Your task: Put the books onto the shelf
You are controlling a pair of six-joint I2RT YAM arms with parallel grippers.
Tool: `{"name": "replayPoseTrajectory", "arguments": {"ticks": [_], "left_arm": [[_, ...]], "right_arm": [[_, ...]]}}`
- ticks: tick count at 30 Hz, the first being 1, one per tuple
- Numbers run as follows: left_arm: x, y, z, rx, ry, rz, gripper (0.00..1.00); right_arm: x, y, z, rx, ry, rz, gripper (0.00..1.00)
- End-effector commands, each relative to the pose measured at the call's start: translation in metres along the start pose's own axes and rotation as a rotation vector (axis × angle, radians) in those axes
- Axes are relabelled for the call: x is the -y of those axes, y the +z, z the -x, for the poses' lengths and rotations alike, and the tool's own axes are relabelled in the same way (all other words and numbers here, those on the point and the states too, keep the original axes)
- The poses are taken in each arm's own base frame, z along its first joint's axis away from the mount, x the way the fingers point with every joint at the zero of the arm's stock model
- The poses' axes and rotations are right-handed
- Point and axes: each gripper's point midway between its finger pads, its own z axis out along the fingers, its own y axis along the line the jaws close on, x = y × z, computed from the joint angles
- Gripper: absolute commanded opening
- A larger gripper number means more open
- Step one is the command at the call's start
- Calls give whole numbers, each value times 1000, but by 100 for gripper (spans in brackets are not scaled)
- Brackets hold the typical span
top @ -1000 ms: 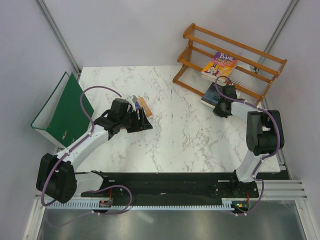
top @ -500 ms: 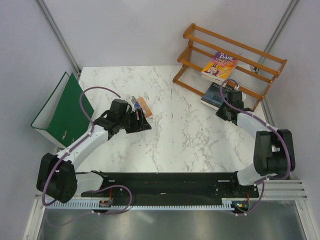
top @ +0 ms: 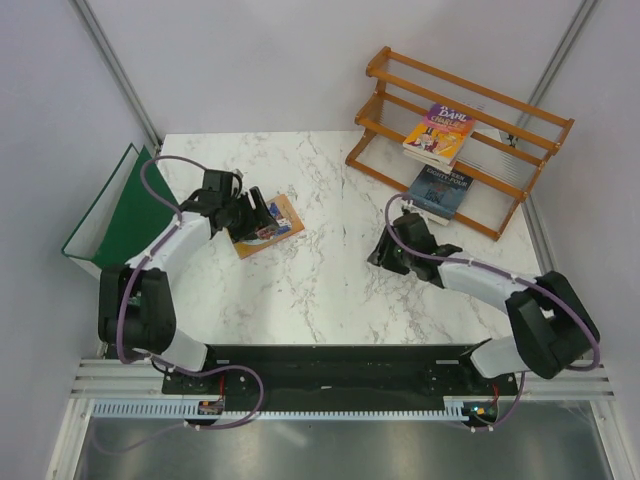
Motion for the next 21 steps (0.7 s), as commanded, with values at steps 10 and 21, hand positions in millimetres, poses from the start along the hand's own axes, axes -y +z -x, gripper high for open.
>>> {"name": "replayPoseTrajectory", "arguments": {"ticks": [10,21], "left_arm": [[-72,25,98,75,-196,269,72],[-108,24,77,22,-356,375,2]], "right_arm": [[-101,87,-6,-72,59,143,56],[-137,162,45,-25,-95,43,4]]}}
